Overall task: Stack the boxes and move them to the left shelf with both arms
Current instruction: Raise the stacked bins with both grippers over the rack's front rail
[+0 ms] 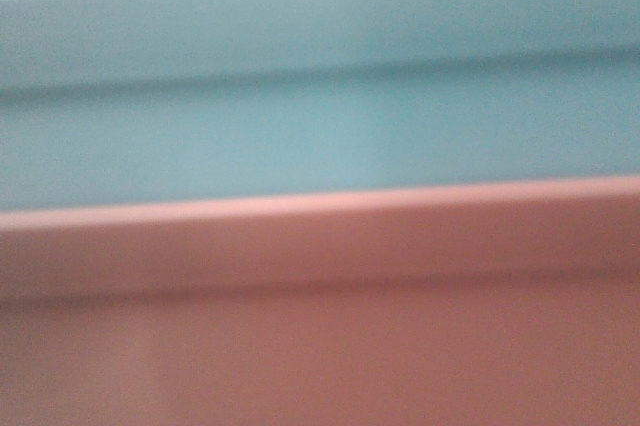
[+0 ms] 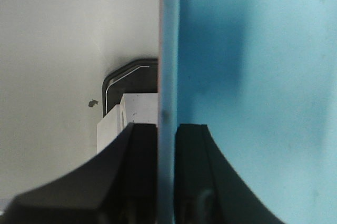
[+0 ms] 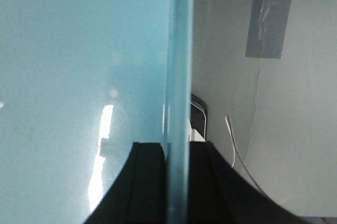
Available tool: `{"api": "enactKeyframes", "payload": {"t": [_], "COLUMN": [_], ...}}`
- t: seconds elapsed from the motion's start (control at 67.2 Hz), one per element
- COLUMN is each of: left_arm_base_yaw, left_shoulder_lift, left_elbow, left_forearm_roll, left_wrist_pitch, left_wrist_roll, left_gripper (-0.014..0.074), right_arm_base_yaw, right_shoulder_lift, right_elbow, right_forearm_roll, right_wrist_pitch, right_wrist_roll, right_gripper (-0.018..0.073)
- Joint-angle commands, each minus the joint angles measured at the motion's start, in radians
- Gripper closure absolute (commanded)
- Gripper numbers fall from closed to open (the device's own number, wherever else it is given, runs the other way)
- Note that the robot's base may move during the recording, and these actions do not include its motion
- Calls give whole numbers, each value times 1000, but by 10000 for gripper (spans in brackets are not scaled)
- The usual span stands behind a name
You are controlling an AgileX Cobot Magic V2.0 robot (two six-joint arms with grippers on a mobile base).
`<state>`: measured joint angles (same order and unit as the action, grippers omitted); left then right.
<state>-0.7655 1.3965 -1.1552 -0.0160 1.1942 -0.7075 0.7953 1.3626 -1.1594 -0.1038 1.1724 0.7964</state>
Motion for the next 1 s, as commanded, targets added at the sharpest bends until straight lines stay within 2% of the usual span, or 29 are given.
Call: {"api": "enactKeyframes", "payload": {"t": [0.0, 0.298, 0.566, 0.729, 0.848, 0.982], "left_arm_base_yaw": [-4, -4, -4, 2, 41, 112], "left_shoulder_lift": [-42, 10, 113, 207, 283, 361], "left_elbow": [-63, -239, -388, -472, -550, -643], "left_forearm_roll": [71, 227, 455, 575, 556, 467], "left_wrist_pitch": [107, 100, -22, -40, -110, -158], "left_wrist_roll": [16, 18, 18, 18, 18, 18], "left_gripper": [599, 599, 599, 599, 599, 599], "right_arm_base_yaw": [-9, -73, -150, -189, -217, -250], "right_shoulder_lift": [-36, 31, 153, 255, 331, 399], "right_elbow": [-67, -169, -346, -468, -557, -630], "right_forearm_roll": [-100, -128, -165, -166, -166, -166], "right_wrist_pitch": [16, -8, -94, -103, -112, -134], "right_wrist_roll": [-31, -95, -170, -228, -240, -244], "right_gripper": [503, 503, 503, 503, 503, 503]}}
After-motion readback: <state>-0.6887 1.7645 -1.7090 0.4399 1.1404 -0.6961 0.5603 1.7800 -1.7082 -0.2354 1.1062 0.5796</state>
